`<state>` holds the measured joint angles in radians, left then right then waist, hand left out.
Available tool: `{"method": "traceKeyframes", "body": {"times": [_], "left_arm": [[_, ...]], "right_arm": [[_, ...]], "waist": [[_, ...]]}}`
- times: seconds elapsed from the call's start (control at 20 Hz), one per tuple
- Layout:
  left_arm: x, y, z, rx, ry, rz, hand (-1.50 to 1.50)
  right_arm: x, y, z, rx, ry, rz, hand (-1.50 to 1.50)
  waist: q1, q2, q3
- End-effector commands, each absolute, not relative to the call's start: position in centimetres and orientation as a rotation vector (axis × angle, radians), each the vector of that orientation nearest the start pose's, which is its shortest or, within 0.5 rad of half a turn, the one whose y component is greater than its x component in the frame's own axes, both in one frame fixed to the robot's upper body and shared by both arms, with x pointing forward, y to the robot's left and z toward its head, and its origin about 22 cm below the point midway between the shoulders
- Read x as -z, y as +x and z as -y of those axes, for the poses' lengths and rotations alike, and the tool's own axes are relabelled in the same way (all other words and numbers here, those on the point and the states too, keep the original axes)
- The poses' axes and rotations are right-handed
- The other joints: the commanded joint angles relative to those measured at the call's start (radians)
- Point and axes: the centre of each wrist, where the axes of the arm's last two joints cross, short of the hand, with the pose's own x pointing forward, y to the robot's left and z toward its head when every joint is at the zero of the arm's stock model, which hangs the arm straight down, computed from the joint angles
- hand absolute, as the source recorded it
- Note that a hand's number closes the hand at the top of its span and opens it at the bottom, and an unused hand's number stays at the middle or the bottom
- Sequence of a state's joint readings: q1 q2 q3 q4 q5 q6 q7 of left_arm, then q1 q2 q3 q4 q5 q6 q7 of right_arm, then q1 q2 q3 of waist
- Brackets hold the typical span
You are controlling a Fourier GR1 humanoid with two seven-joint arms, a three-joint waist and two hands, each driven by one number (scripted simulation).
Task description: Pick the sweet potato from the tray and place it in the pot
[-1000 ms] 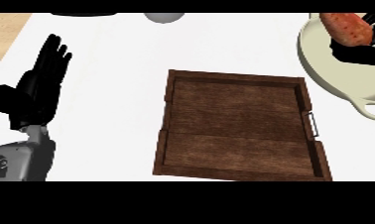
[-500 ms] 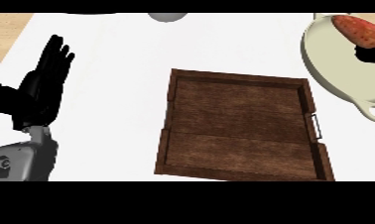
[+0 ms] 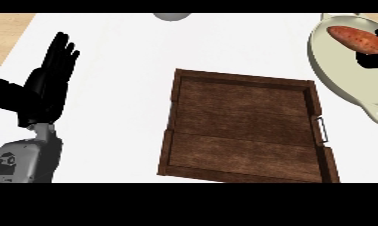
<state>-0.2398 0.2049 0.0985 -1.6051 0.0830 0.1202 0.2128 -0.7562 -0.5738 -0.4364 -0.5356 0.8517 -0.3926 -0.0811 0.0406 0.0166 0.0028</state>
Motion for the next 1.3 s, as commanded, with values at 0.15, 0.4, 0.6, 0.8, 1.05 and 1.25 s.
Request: {"method": "traceKeyframes", "body": {"times": [0.15, 0.4, 0.6, 0.8, 1.05, 1.25], "left_arm": [[-8.5, 29.2, -25.6, -0.031, 0.143, 1.642, 0.0], [-10.4, 29.9, -28.2, -0.036, 0.171, 1.647, 0.0], [-9.1, 28.9, -27.8, -0.052, 0.164, 1.642, 0.0], [-9.2, 29.3, -27.4, -0.03, 0.152, 1.633, 0.0], [-9.6, 27.9, -27.3, -0.035, 0.164, 1.639, 0.0], [-8.7, 28.6, -26.8, -0.058, 0.171, 1.624, 0.0]], "right_arm": [[-6.6, 37.9, 43.4, -0.277, -1.038, 1.324, -1.5], [-7.6, 38.2, 43.7, -0.082, -0.874, 1.539, -1.5], [-7.3, 37.5, 44.7, 0.083, -0.804, 1.634, -1.5], [-8.9, 35.7, 48.4, 0.197, -0.737, 1.683, -1.5], [-10.2, 32.2, 52.8, 0.213, -0.711, 1.68, -1.5], [-8.6, 29.1, 54.8, 0.198, -0.711, 1.68, -1.5]], "waist": [[0.016, 0.006, 0.003], [0.004, 0.001, 0.004], [0.004, -0.001, 0.002], [0.002, 0.003, 0.003], [-0.003, -0.003, 0.002], [-0.012, -0.003, 0.002]]}}
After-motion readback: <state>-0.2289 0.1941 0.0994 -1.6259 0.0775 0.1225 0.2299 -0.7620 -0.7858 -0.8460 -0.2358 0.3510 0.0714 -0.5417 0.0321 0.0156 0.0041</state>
